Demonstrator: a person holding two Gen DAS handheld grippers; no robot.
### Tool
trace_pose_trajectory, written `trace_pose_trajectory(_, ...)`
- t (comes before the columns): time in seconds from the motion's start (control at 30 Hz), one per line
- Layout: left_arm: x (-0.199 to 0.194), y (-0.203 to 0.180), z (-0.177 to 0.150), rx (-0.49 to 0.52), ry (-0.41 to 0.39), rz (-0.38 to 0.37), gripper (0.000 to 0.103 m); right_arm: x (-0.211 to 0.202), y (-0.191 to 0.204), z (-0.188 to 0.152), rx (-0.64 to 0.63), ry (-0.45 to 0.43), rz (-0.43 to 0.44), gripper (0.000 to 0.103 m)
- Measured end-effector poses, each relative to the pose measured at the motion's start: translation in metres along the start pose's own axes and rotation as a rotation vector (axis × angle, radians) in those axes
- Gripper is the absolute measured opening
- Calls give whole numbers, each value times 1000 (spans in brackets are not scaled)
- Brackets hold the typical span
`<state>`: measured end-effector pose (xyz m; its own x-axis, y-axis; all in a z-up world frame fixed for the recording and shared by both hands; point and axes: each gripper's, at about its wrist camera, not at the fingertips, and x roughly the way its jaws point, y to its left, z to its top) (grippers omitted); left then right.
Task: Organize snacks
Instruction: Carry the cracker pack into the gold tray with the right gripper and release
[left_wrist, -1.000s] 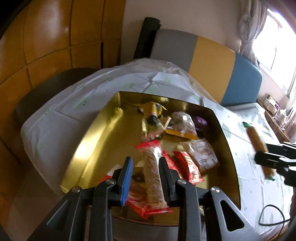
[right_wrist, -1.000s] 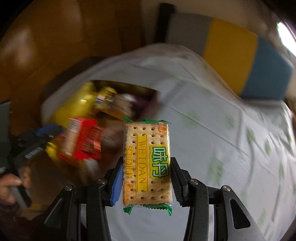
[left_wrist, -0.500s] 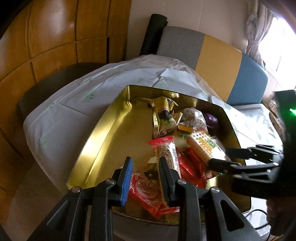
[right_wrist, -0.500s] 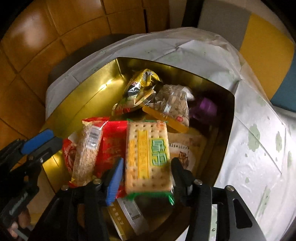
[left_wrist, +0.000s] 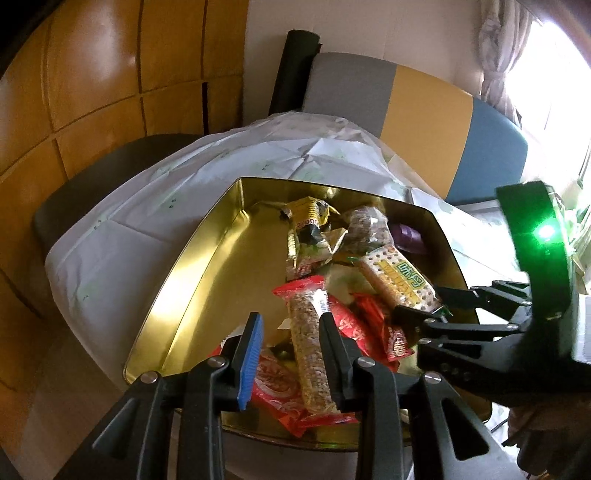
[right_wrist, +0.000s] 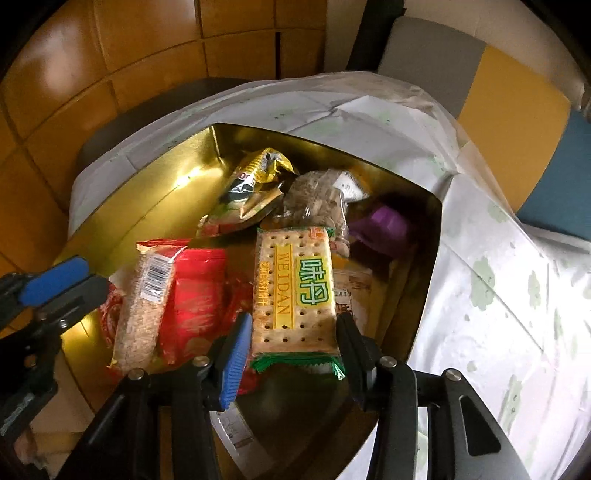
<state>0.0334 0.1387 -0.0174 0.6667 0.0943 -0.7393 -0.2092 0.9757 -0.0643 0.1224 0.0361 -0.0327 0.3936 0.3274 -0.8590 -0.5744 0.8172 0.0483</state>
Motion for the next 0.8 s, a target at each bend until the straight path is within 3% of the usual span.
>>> trace_pose_trajectory(0.1, -3, -2, 0, 10, -5, -1, 34, 1, 1, -4, 18, 11, -10, 49)
trace_pose_trajectory(0.23, -7, -4, -1, 8, -7, 6, 34, -10, -4, -11, 63, -1, 40, 52)
trace_pose_trajectory(0.47, -17, -10, -3, 9, -28, 26, 35, -45, -20, -25, 168, -84, 46, 68)
trace_pose_trajectory(0.53, -21, -12, -4, 13, -43, 39, 38, -59, -22, -31, 188, -112, 13, 77)
trace_pose_trajectory(0.6, -26, -15, -5, 18, -57, 57, 45, -76, -24, -39, 211, -158, -3, 78)
trace_pose_trajectory(0.7, -34, -20, -9, 24, -73, 58, 47, -96, -26, -56, 250, -209, -41, 86)
trace_pose_trajectory(0.8, -40, -28, -14, 40, -81, 63, 54, -107, -27, -73, 276, -227, -73, 87)
